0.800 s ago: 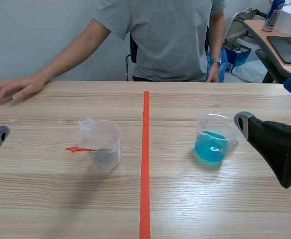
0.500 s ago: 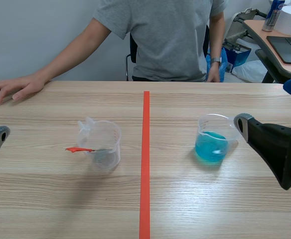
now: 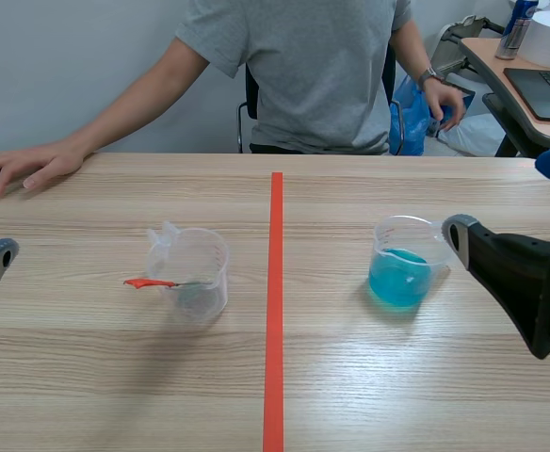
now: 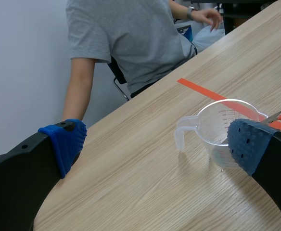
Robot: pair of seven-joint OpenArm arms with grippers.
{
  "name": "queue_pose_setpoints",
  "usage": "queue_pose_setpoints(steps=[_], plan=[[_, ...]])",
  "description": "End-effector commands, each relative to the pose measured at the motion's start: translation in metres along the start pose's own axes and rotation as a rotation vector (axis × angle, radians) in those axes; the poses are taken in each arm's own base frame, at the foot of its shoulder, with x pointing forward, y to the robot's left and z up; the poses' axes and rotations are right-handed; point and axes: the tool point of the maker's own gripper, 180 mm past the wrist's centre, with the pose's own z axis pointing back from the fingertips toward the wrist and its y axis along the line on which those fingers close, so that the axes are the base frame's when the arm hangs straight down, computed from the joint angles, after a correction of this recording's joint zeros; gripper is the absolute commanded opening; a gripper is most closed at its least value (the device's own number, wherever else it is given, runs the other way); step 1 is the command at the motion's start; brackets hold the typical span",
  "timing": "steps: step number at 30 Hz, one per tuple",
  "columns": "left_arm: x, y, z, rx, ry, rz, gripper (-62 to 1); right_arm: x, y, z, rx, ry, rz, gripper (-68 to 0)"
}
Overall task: Do the redox reaction experiment.
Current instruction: 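Lift the metal plate out of the left beaker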
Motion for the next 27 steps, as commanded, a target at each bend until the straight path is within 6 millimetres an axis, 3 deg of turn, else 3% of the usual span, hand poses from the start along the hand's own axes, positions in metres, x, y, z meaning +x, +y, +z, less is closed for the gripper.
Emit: queue_pose_setpoints(steps=[1, 18, 27], plan=[[0.012, 0.003, -0.004, 0.009, -0.043, -0.006, 1.4, 0.008, -0.001, -0.001, -0.004, -0.026, 0.006, 0.4], [0.012, 0.003, -0.003, 0.011, -0.043, -0.008, 1.4, 0.007, -0.001, -0.001, -0.004, -0.025, 0.008, 0.4], [0.014, 0.013, 0.006, 0.034, -0.042, -0.041, 1.4, 0.007, -0.001, -0.001, -0.003, -0.022, 0.014, 0.4]])
